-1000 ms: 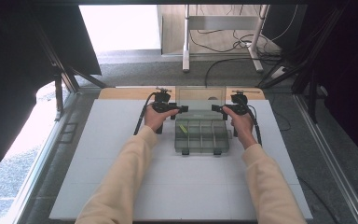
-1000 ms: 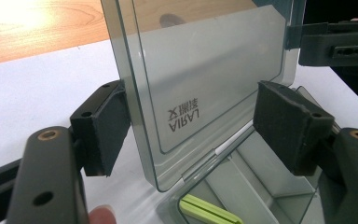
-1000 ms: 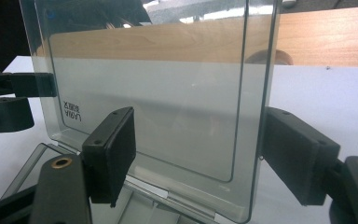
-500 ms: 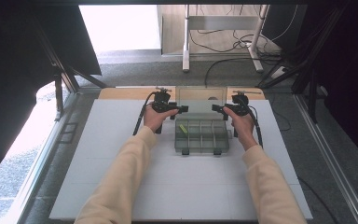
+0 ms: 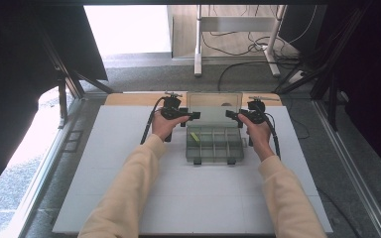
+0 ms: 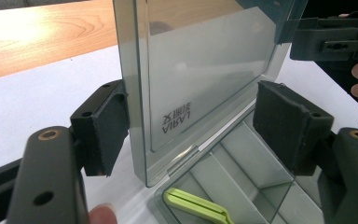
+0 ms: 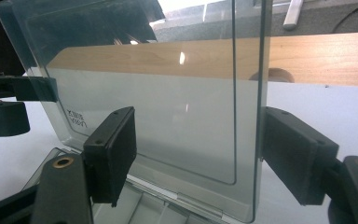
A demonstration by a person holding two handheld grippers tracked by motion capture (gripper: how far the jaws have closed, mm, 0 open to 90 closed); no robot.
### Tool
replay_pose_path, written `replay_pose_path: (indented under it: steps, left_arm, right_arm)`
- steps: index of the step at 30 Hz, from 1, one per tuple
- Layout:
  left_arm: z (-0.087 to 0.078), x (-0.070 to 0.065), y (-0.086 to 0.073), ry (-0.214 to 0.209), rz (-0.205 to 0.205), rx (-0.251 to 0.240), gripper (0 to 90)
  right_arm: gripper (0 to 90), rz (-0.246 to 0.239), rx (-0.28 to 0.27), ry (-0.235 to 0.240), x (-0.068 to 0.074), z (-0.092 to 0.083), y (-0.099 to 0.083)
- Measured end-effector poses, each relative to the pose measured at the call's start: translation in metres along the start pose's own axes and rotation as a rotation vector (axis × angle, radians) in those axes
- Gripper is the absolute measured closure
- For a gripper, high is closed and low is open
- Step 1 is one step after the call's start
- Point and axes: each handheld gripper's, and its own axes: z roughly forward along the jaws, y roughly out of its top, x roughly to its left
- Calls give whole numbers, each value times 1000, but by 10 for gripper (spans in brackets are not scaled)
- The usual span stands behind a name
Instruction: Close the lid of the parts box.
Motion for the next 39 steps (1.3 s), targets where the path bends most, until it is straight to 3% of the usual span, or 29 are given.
replay_pose_path:
  steps: [22, 39]
  left_arm:
    - [-10, -11, 2, -39, 36, -31, 287]
    - [-16, -15, -7, -70, 55, -51, 284]
  right_arm:
    - [298, -39, -41, 9, 10, -15, -4]
    - [279, -116, -64, -4, 20, -23, -5]
